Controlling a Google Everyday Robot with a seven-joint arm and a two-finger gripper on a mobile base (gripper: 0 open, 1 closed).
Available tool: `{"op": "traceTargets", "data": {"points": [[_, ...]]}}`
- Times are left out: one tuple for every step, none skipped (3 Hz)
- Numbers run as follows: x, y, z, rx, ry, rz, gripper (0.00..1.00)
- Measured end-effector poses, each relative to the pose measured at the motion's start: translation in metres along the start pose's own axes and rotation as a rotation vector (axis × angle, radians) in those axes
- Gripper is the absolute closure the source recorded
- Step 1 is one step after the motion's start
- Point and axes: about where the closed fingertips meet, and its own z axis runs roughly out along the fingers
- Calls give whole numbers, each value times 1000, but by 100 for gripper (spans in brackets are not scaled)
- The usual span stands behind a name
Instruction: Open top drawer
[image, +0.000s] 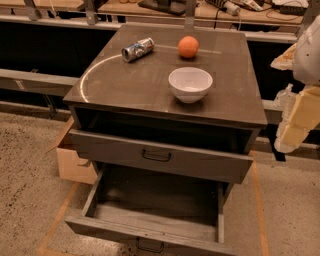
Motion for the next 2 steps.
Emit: {"op": "traceTargets", "data": {"points": [[0, 0, 0, 0, 0, 0, 0], [7, 9, 24, -11, -32, -1, 0]]}}
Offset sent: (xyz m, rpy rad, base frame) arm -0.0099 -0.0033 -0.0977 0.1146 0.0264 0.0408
